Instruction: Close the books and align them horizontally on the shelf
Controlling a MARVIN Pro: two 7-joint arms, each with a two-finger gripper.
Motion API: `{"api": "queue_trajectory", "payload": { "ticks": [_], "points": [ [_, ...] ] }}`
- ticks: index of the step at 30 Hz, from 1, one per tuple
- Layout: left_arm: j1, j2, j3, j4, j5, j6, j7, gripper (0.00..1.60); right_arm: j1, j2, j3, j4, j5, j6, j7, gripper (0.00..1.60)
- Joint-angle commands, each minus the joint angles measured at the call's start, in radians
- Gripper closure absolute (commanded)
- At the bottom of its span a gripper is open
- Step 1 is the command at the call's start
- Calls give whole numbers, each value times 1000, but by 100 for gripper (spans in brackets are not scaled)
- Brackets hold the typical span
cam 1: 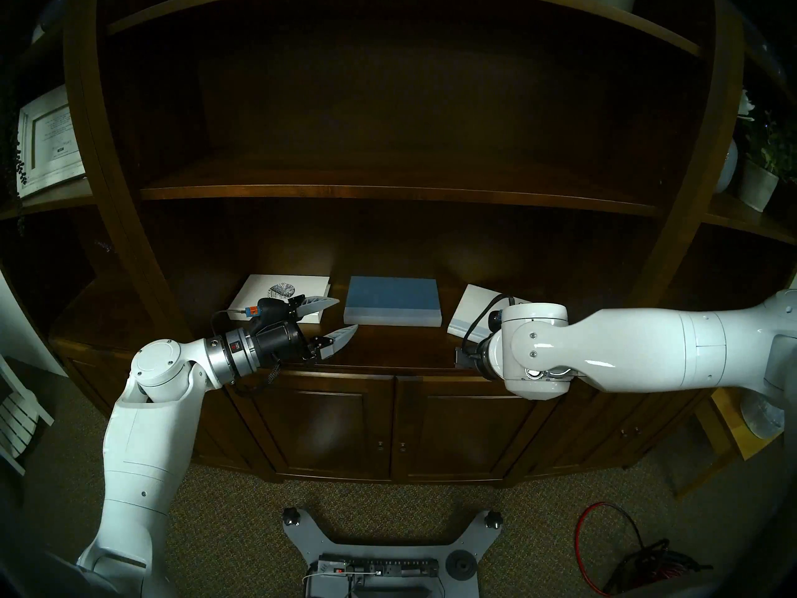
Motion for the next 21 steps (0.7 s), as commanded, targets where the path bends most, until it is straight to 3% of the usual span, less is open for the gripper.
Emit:
{"api": "queue_trajectory", "payload": {
  "ticks": [1, 13, 21],
  "points": [
    [-30, 2, -6, -23, -7, 2, 1, 0, 7, -3, 20, 49, 15, -19, -3, 0],
    [-31, -1, -8, -23, -5, 3, -1, 0, -25, 70, -8, 96, -30, -61, 126, 0],
    [-31, -2, -9, -23, -4, 3, -2, 0, -44, 77, -32, 153, -65, -82, 198, 0]
  ]
}}
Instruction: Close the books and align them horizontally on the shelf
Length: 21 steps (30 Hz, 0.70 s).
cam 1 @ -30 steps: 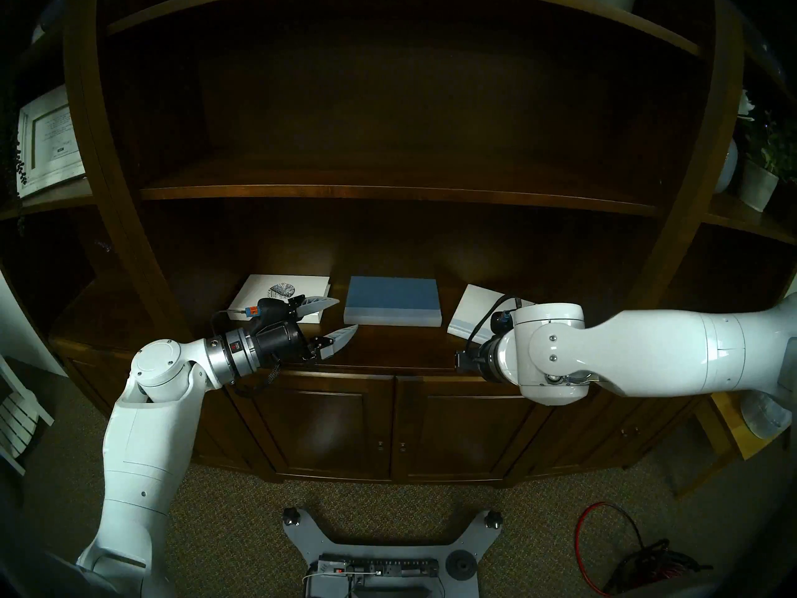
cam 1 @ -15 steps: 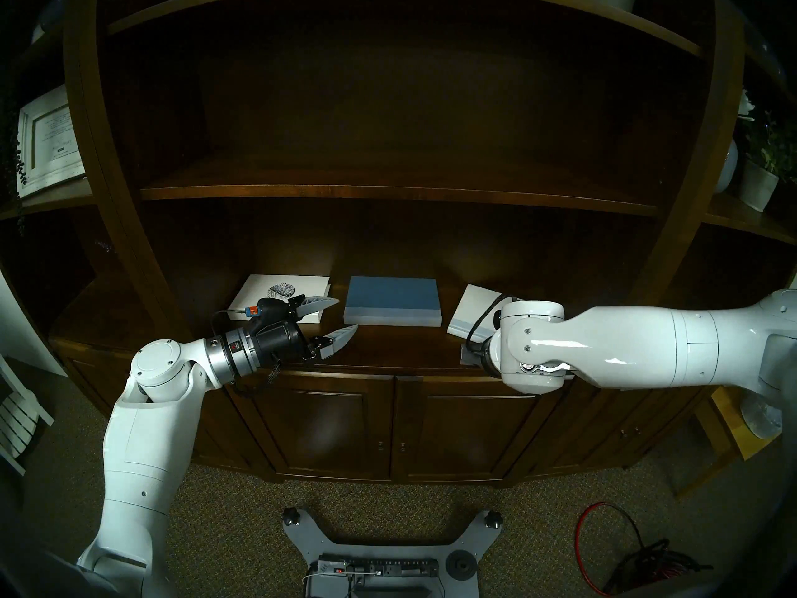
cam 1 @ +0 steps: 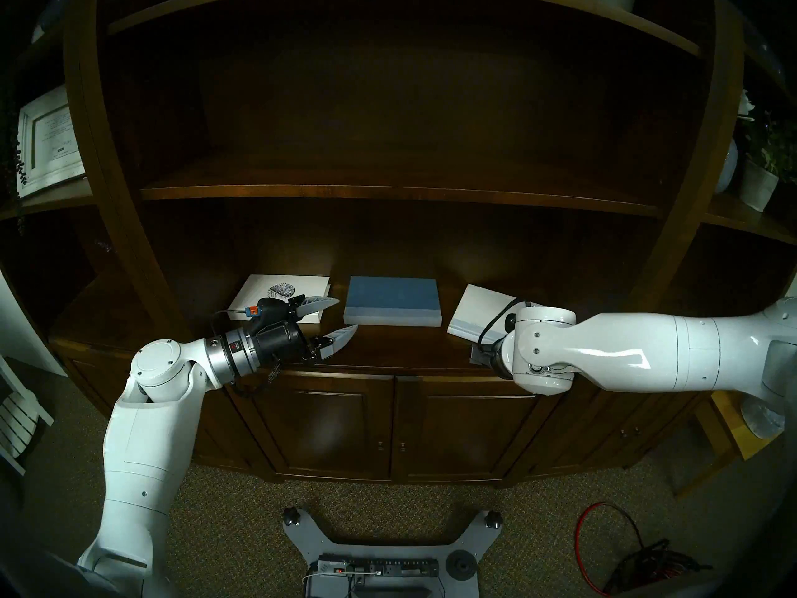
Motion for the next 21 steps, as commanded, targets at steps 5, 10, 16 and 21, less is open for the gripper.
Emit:
{"api": "queue_trajectory", "payload": {
  "ticks": [5, 10, 16, 21],
  "points": [
    [-30, 0, -7, -23, -6, 2, 0, 0, -19, -21, -33, 124, -112, -46, 73, 0],
    [-30, 0, -8, -23, -5, 2, 0, 0, -20, -44, -37, 152, -119, -46, 58, 0],
    [-30, -1, -8, -23, -5, 2, 0, 0, -22, -61, -45, 169, -134, -54, 50, 0],
    [-31, -2, -9, -23, -4, 2, -1, 0, -34, -126, -73, 240, -204, -73, 52, 0]
  ]
}}
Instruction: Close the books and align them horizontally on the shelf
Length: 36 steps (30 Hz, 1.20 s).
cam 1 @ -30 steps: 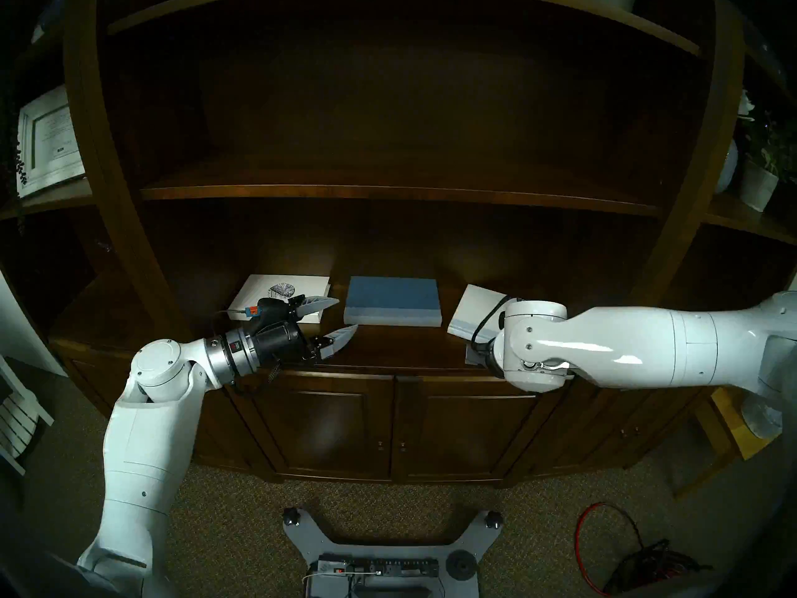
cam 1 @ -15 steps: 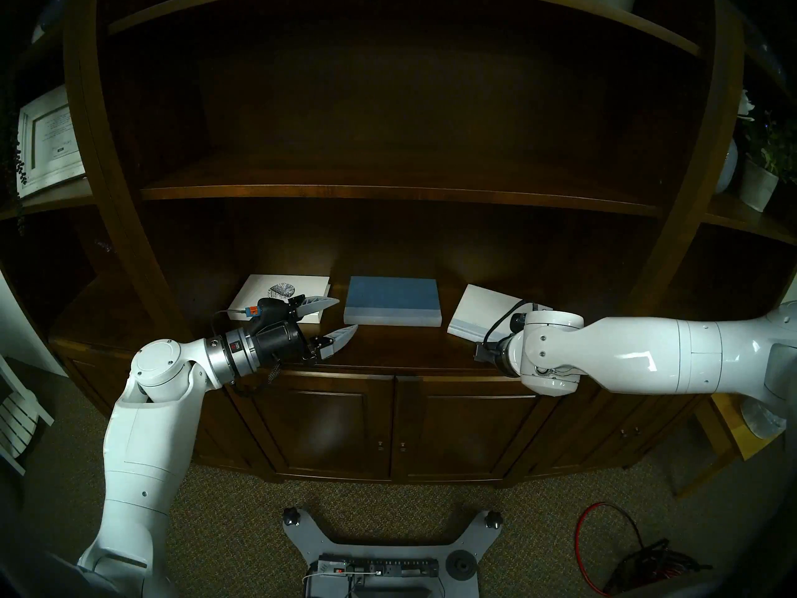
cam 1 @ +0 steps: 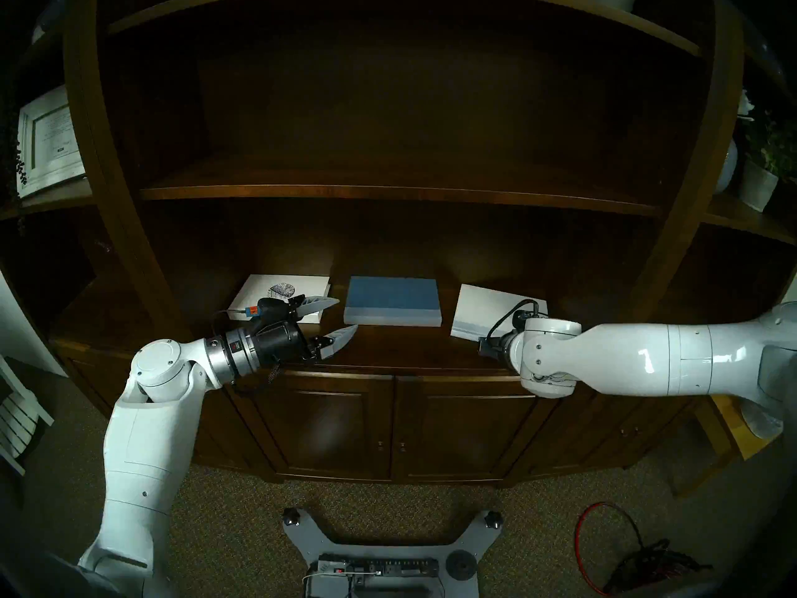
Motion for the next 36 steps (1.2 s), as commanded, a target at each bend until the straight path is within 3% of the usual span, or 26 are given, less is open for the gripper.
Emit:
{"api": "queue_trajectory", "payload": {
  "ticks": [1, 15, 21, 29, 36],
  "points": [
    [-30, 2, -6, -23, -7, 1, 2, 0, -14, -76, -32, 115, -90, -19, -5, 0],
    [-31, -1, -8, -23, -5, 3, 0, 0, -16, -77, -68, 124, -185, -79, 3, 0],
    [-31, -2, -9, -23, -4, 3, -1, 0, -9, -67, -58, 103, -132, -65, -16, 0],
    [-31, -3, -10, -22, -2, 2, -3, 0, 29, 9, -47, -85, -64, -33, -116, 0],
    [-28, -5, -11, -20, 1, -1, -5, 0, 38, -5, -39, -178, -75, -43, -122, 0]
  ]
}}
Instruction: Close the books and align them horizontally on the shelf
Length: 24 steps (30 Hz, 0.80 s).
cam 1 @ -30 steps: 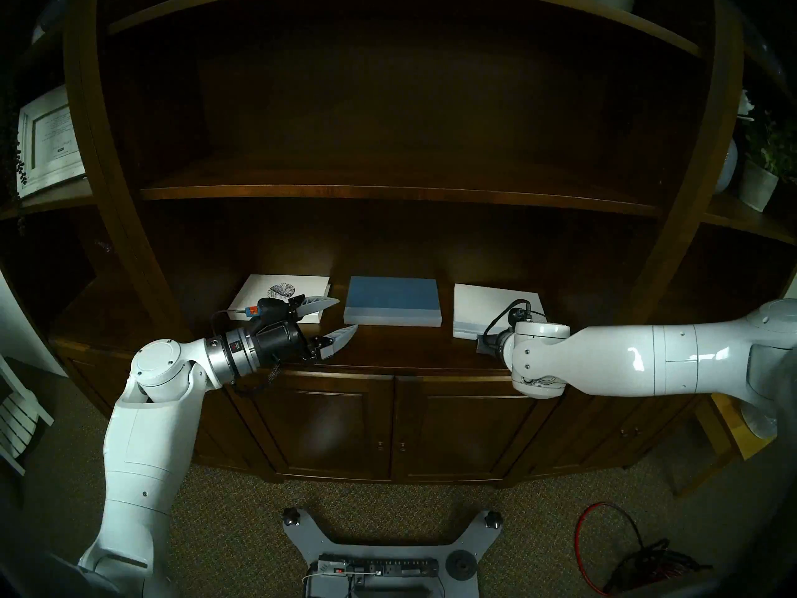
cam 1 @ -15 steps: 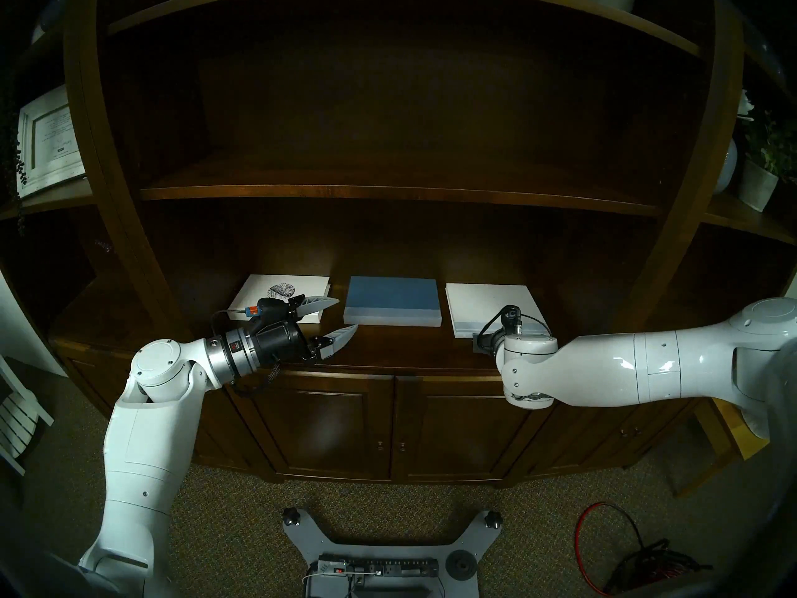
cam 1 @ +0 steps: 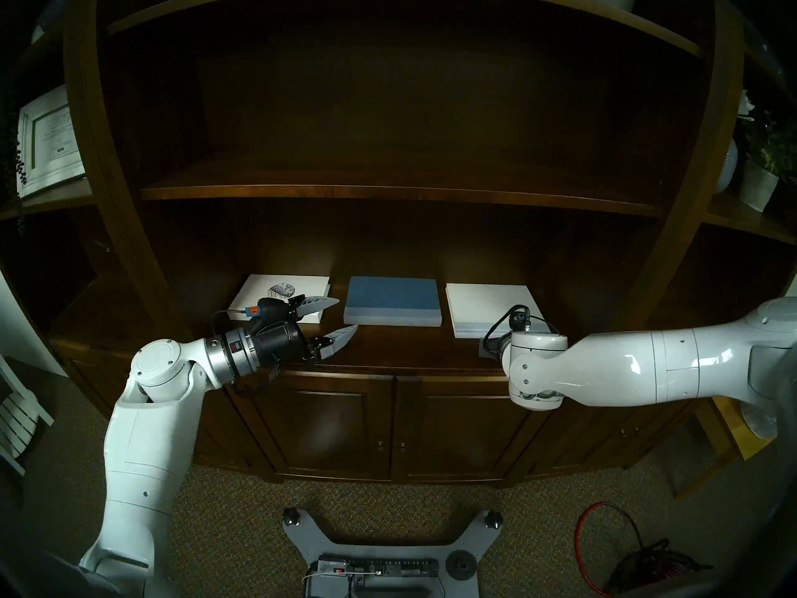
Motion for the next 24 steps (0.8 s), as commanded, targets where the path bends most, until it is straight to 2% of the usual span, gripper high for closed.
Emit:
{"api": "queue_trajectory", "payload": {
  "ticks": [1, 7, 8, 13, 19, 20, 22, 24],
  "points": [
    [-27, 1, -5, -19, -6, -3, 1, 0, 24, 7, 12, -118, -5, 2, -14, 0],
    [-24, 0, -6, -16, -2, -3, -1, 0, 5, 1, -12, -229, -25, 1, -13, 0],
    [-23, 0, -6, -16, -2, -4, -1, 0, -2, -10, -15, -217, -28, 0, -9, 0],
    [-20, -1, -6, -13, 1, -4, -2, 0, -19, 1, -48, -304, -50, -2, -10, 0],
    [-18, -2, -7, -10, 5, -4, -4, 0, -34, 45, -116, -431, -88, -8, -11, 0],
    [-18, -2, -7, -10, 6, -5, -4, 0, -37, 47, -125, -411, -93, -8, -10, 0],
    [-18, -2, -7, -9, 7, -5, -5, 0, -34, 71, -147, -469, -109, -12, -13, 0],
    [-17, -2, -7, -9, 8, -5, -6, 0, -30, 90, -164, -486, -123, -17, -16, 0]
  ]
}}
